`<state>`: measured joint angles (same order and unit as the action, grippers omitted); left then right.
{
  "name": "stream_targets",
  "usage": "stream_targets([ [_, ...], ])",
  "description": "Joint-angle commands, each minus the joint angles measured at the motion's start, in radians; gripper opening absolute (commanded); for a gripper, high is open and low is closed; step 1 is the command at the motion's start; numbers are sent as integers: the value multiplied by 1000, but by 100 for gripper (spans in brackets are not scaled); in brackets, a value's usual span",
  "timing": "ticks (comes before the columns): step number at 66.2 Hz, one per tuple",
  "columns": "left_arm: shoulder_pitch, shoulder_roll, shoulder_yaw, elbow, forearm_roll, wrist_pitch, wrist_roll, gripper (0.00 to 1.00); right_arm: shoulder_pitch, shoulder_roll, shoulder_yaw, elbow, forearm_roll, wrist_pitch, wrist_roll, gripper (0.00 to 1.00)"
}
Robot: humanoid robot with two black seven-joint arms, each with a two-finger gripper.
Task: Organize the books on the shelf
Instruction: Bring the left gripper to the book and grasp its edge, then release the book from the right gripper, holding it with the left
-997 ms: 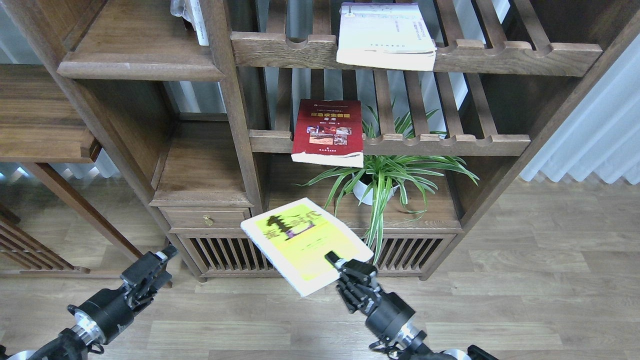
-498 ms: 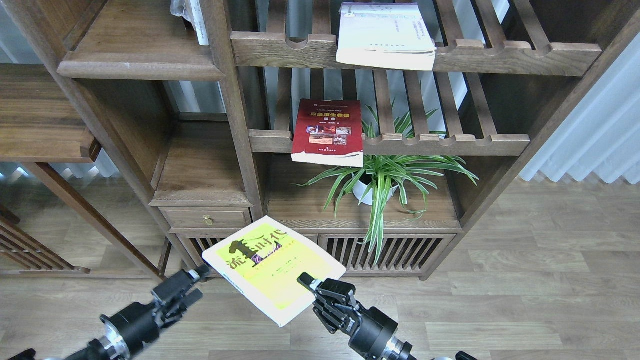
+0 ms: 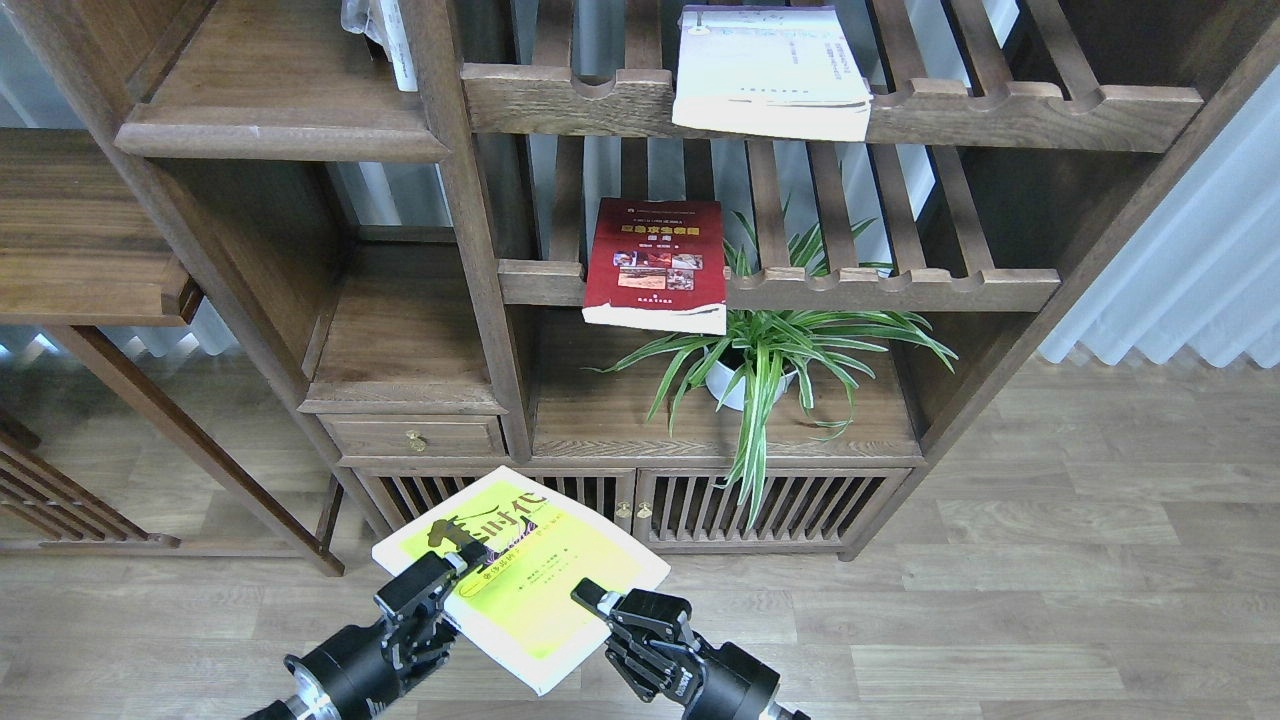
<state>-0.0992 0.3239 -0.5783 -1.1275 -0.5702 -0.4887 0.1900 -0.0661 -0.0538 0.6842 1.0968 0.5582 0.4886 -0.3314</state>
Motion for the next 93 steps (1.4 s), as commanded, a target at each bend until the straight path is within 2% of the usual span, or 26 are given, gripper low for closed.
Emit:
stream_targets([
  [1, 10, -3, 2, 5, -2, 0, 0, 100, -1, 2, 0, 0, -6, 0, 0, 2],
  [12, -2, -13, -1, 5, -2, 0, 2, 100, -9, 2, -2, 0, -12, 0, 0, 2],
  [34, -7, -11, 6, 6, -5, 0, -3, 91, -34, 8, 0, 0, -26, 0, -6, 2],
  [46, -20, -11, 25, 6, -5, 0, -24, 90, -40, 3, -6, -2, -27, 0, -26, 2],
  [54, -36, -6, 48, 6, -5, 0, -58, 88, -35, 3, -12, -2, -27, 0, -26, 2],
  [60, -42, 0, 55, 9, -7, 0, -81, 79, -34, 3, -12, -2, -27, 0, -26, 2],
  [64, -48, 1, 77, 14, -11, 0, -84, 68, -34, 3, -12, -2, -27, 0, -26, 2],
  [76, -103, 0, 152, 32, -48, 0, -83, 53, -31, 3, -12, -2, -29, 0, -26, 2],
  [89, -128, -8, 173, 37, -76, 0, -84, 35, -27, 0, -12, -3, -27, 0, -26, 2],
  [90, -128, -8, 173, 38, -83, 0, -84, 29, -27, 0, -12, -3, -27, 0, -26, 2],
  [93, -126, -6, 173, 38, -89, 0, -84, 22, -27, -1, -11, -3, -27, 0, -26, 2],
])
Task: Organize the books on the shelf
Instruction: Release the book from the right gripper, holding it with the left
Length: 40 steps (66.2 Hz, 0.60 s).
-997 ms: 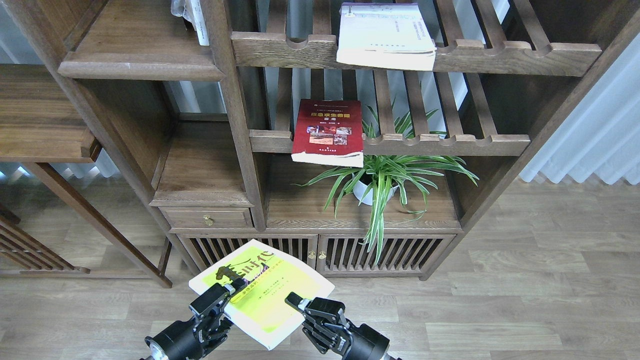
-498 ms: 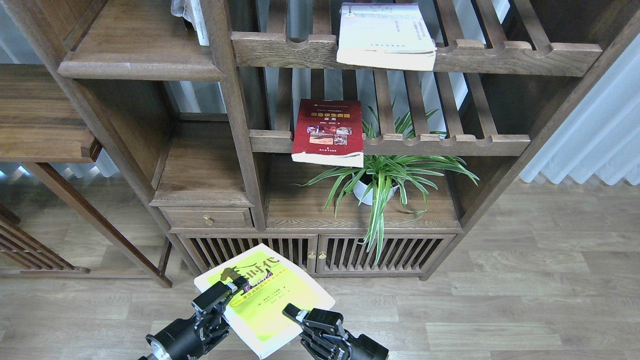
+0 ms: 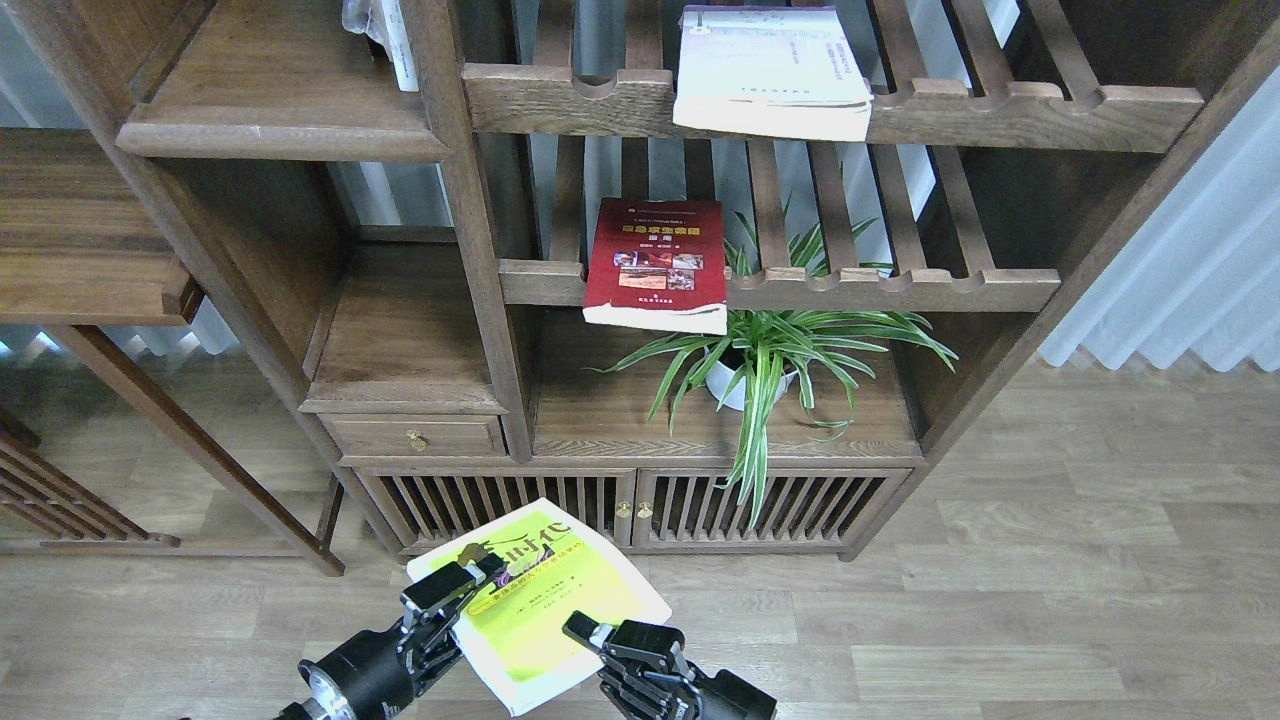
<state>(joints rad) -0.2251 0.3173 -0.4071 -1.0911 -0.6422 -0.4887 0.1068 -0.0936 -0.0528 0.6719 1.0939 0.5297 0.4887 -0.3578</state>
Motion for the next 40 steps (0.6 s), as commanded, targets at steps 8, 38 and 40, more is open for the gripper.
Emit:
stream_targets([
  [8, 0, 2, 10, 2, -27, 0, -1, 8, 2, -1, 3, -2, 1, 0, 0, 2],
  [38, 0, 40, 21, -12, -24, 0, -2, 6, 3, -6, 17, -16, -2, 0, 16, 33],
  [40, 0, 40, 21, -12, -24, 0, -2, 6, 8, -7, 17, -16, -2, 0, 16, 45],
])
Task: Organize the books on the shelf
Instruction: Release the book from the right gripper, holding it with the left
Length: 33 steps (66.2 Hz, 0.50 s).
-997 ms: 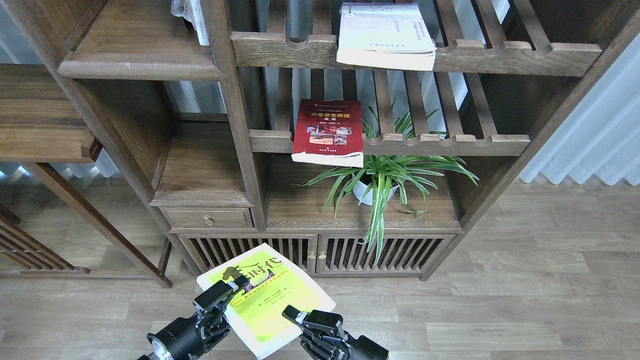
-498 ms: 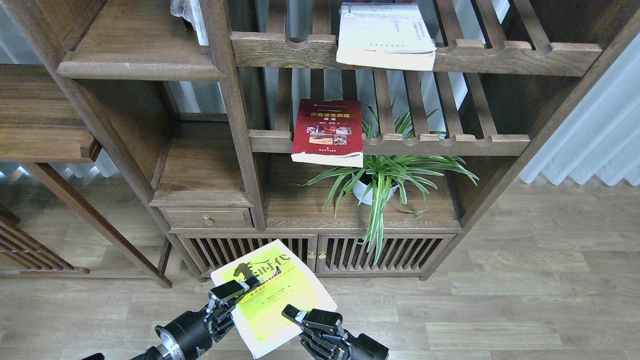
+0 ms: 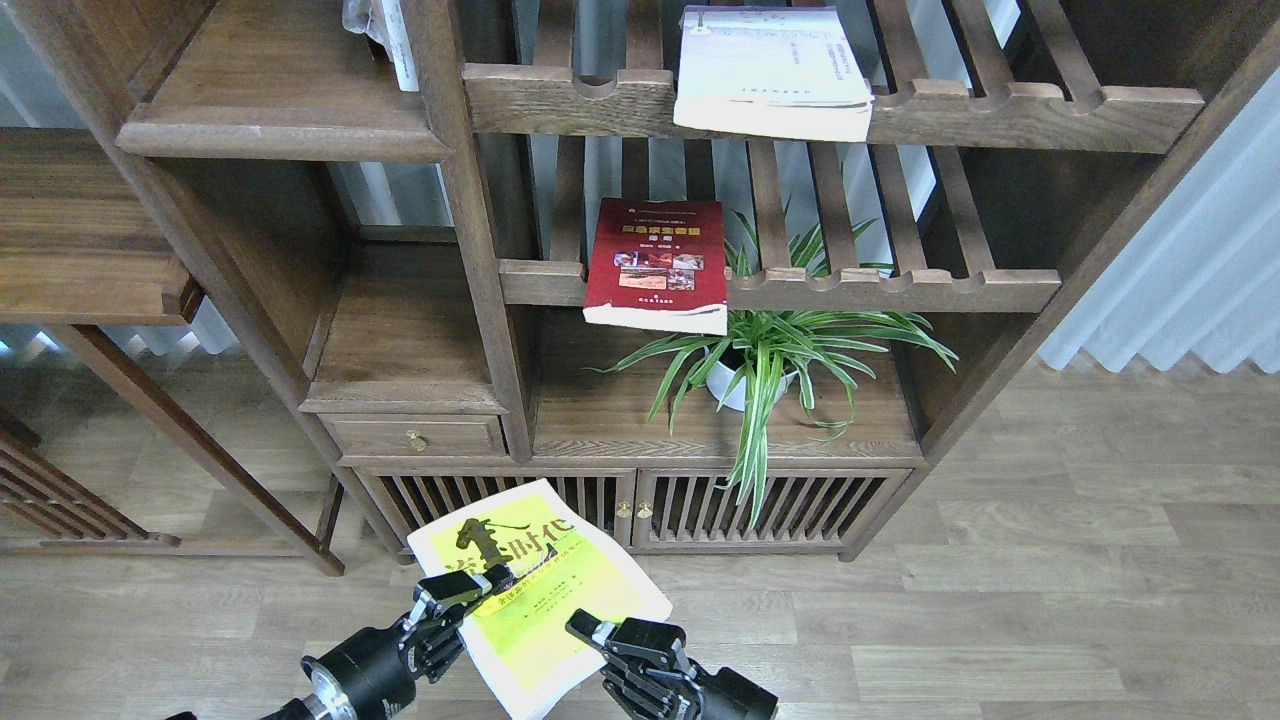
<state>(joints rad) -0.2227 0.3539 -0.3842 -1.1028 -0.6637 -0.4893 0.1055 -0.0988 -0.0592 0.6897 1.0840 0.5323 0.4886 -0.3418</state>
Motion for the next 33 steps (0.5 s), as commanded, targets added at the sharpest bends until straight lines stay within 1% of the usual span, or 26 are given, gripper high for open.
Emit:
stream_targets([
  [1, -3, 4, -2, 0, -2, 1, -1, 6, 14, -2, -1, -6, -5, 0, 0, 48],
  [2, -3, 5, -2, 0, -2, 1, -1, 6, 14, -4, -1, -6, -5, 0, 0, 51],
  [3, -3, 8, -2, 0, -2, 1, -1, 6, 19, -10, -1, -6, -6, 0, 0, 58],
  [4, -3, 8, -2, 0, -2, 1, -1, 6, 19, -10, -1, -7, -6, 0, 0, 60],
  [5, -3, 17, -2, 1, -4, 1, -1, 6, 25, -20, -1, -9, -12, 0, 0, 77],
  [6, -3, 17, -2, 1, -4, 1, -1, 6, 25, -25, -1, -9, -14, 0, 0, 79],
  [7, -1, 20, -2, 1, -4, 1, -1, 6, 25, -34, -1, -9, -17, 0, 0, 84],
  [11, -3, 25, -2, 1, -5, 1, -1, 6, 21, -57, -1, -10, -18, 0, 3, 93],
  [15, -3, 27, -5, 0, -5, 1, -1, 5, 14, -67, 1, -10, -18, 0, 9, 96],
  [25, -1, 46, -22, -8, -4, 1, -1, 5, 10, -71, 25, -10, -17, 0, 59, 98],
  [33, 2, 89, -41, -15, -2, 1, -1, 5, 11, -76, 74, -33, -18, 0, 63, 98],
])
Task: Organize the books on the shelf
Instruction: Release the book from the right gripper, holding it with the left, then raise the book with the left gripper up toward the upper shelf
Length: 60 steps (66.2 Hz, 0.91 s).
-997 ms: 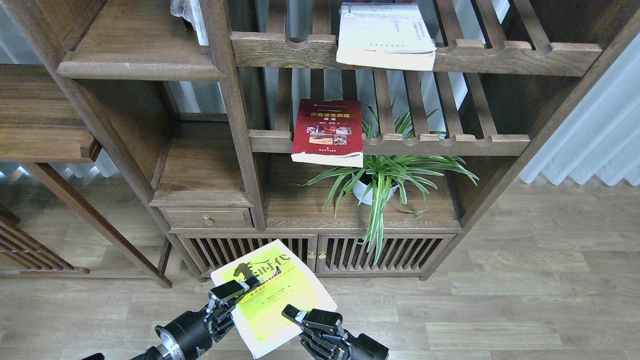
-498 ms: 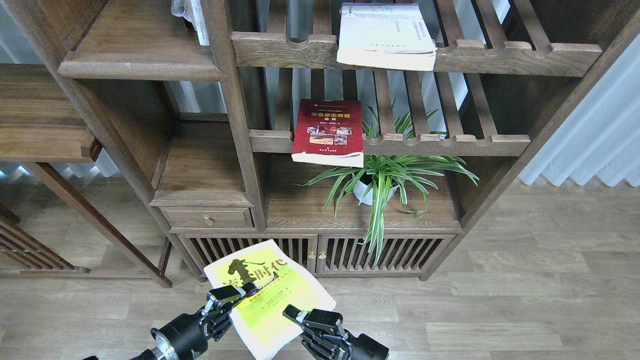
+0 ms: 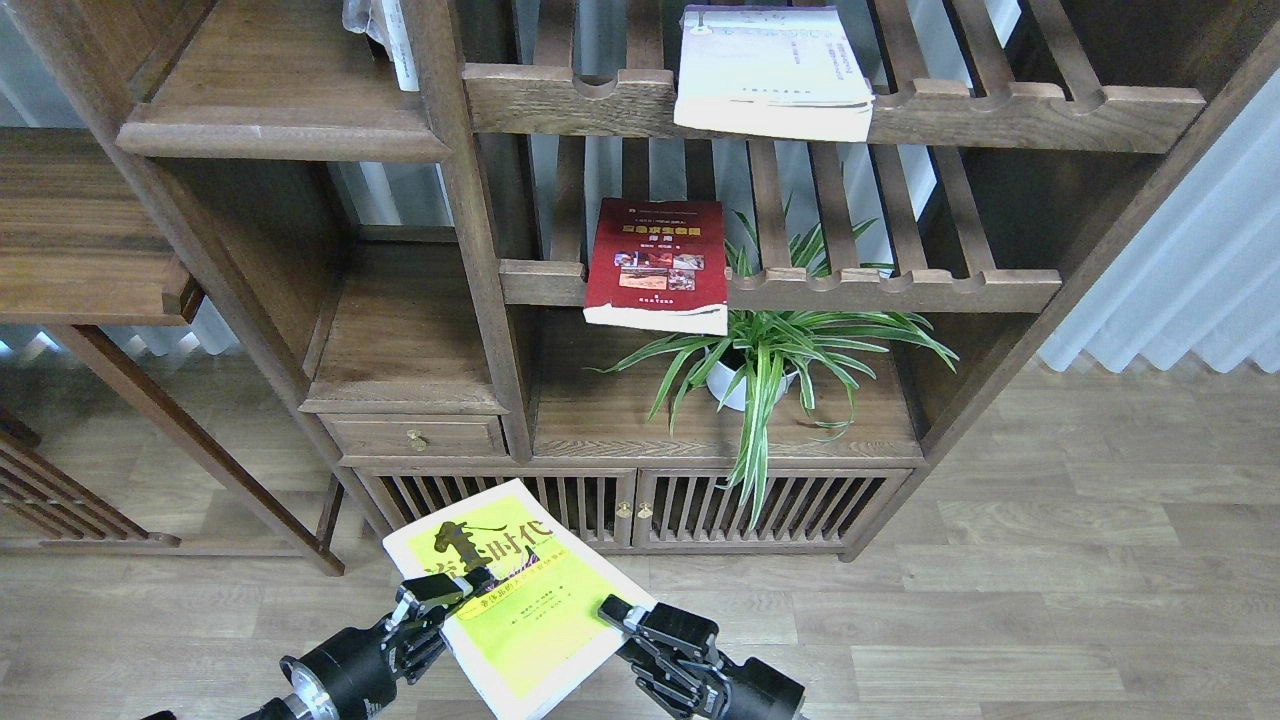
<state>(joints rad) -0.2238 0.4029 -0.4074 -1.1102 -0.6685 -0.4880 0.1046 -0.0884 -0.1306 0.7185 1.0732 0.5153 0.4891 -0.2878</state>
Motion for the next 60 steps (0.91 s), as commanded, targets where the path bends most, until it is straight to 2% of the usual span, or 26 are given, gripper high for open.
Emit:
stream_targets([
  [1, 3, 48, -17, -8, 3, -1, 1, 5, 6, -4, 51, -29, -1, 0, 9, 98],
  [20, 21, 234, -21, -129, 61, -1, 1, 5, 33, -1, 99, -78, -3, 0, 9, 98],
  [21, 24, 275, -28, -140, 84, -1, 3, 5, 33, -3, 98, -79, -3, 0, 7, 98],
  [29, 53, 362, -71, -128, 197, -1, 6, 5, 33, -12, 99, -78, -8, 0, -1, 98],
  [40, 101, 361, -198, -53, 343, -1, 4, 5, 18, -21, 101, -70, -9, 0, -5, 98],
  [47, 119, 358, -235, -49, 359, -1, 4, 5, -4, -24, 102, -67, -11, 0, -7, 98],
  [51, 144, 355, -300, -40, 385, -1, 6, 5, -13, -27, 104, -65, -11, 0, -7, 98],
  [60, 167, 286, -376, -37, 539, -1, 10, 5, -16, -37, 104, -61, -11, 0, -5, 98],
])
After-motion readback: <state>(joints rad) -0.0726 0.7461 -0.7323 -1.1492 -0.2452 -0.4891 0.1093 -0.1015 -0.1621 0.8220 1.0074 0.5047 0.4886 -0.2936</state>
